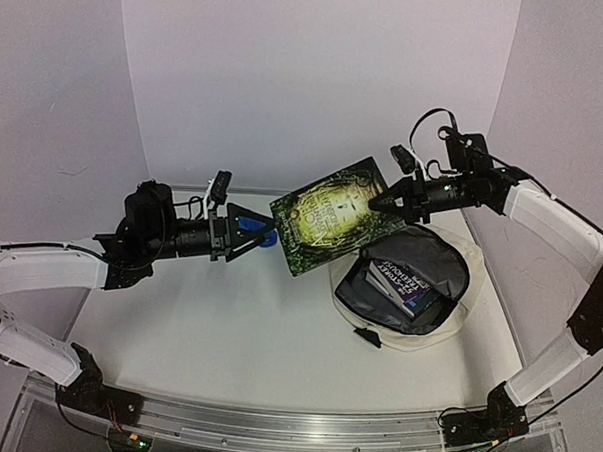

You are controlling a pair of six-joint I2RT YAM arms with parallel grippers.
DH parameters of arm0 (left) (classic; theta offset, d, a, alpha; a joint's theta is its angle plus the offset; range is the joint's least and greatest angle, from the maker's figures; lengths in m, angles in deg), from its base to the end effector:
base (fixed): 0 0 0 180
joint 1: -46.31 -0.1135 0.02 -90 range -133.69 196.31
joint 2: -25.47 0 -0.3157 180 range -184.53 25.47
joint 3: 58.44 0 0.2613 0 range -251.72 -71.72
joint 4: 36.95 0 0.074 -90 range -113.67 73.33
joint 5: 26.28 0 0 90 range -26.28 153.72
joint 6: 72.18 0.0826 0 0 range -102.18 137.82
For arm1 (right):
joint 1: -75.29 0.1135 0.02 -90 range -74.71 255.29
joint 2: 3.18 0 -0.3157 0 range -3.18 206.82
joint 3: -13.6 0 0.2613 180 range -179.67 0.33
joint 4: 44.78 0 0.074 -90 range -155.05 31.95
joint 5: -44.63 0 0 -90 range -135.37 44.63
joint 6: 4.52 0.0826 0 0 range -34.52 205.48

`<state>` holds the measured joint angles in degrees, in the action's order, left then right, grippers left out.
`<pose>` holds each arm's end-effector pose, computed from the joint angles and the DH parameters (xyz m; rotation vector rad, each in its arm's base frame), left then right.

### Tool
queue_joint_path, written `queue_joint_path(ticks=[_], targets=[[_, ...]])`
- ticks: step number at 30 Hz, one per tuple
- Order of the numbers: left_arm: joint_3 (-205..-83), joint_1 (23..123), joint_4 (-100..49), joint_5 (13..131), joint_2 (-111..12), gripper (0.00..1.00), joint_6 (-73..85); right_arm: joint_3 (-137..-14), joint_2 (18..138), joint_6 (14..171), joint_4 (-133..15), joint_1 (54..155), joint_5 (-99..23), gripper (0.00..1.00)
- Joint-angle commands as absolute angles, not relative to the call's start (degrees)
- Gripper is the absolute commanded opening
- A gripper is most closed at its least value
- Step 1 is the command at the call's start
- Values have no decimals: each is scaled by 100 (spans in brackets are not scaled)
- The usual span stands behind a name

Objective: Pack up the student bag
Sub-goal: Pick up the book from the center of the board.

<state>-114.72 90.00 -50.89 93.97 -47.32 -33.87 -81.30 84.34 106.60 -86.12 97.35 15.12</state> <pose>0.2043 -0.2527 0.3343 0.3466 1.8721 -1.6387 0.3072 0.2021 0.3984 -0.6740 2.1107 1.5617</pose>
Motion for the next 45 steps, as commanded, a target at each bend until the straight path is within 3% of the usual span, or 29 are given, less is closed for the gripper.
queue_joint_path(ticks=[1,7,12,22,30,37,40,45], targets=[[-11731,9136,-6292,9877,-5218,91,-3733,-8071,8049,11510,-7169,9776,2130,0],[-11986,9226,-6751,10056,-5785,77,-4054,-7932,7908,11481,-7114,9778,2275,0],[-12039,9227,-6788,9981,-5934,73,-4138,-7826,7794,11459,-7104,9777,2382,0],[-11836,9219,-5602,9002,-5334,74,-3812,-7762,7727,11367,-7110,9777,2341,0],[-12177,9228,-5696,9428,-5692,75,-3847,-7785,7776,11391,-7106,9778,2485,0],[-12106,9227,-5707,9220,-5683,83,-3856,-7770,7684,11339,-7123,9778,2459,0],[-12051,9227,-5883,9325,-5636,75,-3852,-7705,7690,11335,-7115,9776,2486,0],[-11892,9237,-7018,9830,-5799,52,-4158,-7597,7829,11342,-7106,9774,2661,0]])
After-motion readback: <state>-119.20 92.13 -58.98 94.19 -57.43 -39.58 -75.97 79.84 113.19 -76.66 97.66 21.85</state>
